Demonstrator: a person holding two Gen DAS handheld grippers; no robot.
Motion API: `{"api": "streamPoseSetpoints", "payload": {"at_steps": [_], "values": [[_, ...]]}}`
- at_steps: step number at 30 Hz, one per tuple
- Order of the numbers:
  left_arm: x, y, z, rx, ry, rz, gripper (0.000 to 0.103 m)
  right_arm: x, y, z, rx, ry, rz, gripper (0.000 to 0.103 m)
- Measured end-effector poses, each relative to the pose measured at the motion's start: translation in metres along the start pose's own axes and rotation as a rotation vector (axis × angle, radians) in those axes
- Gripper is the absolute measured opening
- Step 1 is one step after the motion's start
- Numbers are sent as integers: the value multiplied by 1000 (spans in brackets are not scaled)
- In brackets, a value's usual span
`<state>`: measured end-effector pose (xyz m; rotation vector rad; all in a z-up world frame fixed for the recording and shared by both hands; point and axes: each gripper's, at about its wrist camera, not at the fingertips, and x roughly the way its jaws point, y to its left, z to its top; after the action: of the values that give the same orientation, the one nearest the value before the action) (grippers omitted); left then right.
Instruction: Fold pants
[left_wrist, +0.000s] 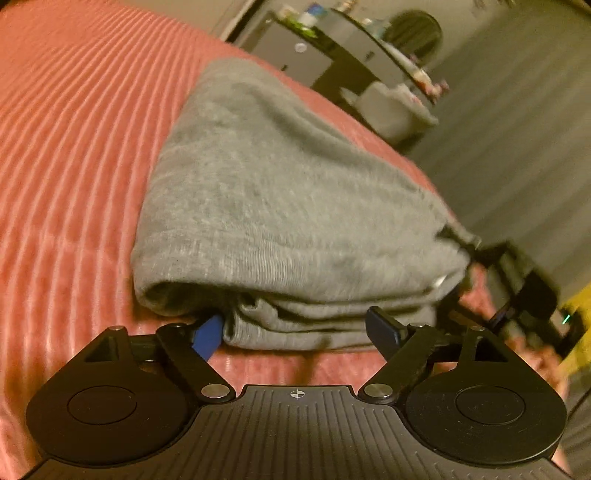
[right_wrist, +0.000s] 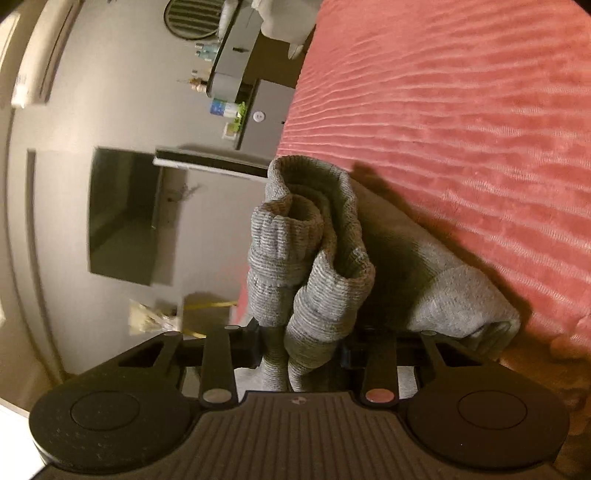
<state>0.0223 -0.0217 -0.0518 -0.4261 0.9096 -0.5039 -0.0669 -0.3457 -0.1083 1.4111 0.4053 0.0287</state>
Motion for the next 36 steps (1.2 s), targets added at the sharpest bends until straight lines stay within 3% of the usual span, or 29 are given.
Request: {"api": "streamPoseSetpoints", "payload": {"at_steps": [4,6,9,10,12,15,19,22,24,26,31,33,36], "values": [[2,-4,-4,58,-2,55,72,-2,-7,3,63,-2,57,35],[5,1,-3,54,9,84,55,-2,-8,4,77,-1,72,35],[7,9,0,20,16,117,44,-5,-9,5,82,-2,100,35],[7,12,1,8,13,117,42,-6,-8,5,77,-3,110,35],[3,15,1,0,1,118,30,-7,-6,5,65,-4,116,35],[-9,17,0,-7,-44,111,24,-8,1,5,43,-17,103,34],[-29,13,-2,-1,-135,107,23,-18,8,6,4,-37,117,33],[-23,31,0,-93,-82,162,23,-26,6,8,-35,-48,93,33],[-21,42,0,-156,-51,153,26,-26,5,11,-117,-49,-53,33],[-24,42,-1,-151,-48,161,29,-16,3,12,-118,-6,-206,34],[-44,39,1,-156,-93,134,35,-13,22,3,-264,18,-205,34],[-56,44,0,-191,-126,111,36,-9,21,4,-259,41,-237,39],[-67,46,-4,-215,-141,136,36,-9,18,10,-214,48,-265,40]]}}
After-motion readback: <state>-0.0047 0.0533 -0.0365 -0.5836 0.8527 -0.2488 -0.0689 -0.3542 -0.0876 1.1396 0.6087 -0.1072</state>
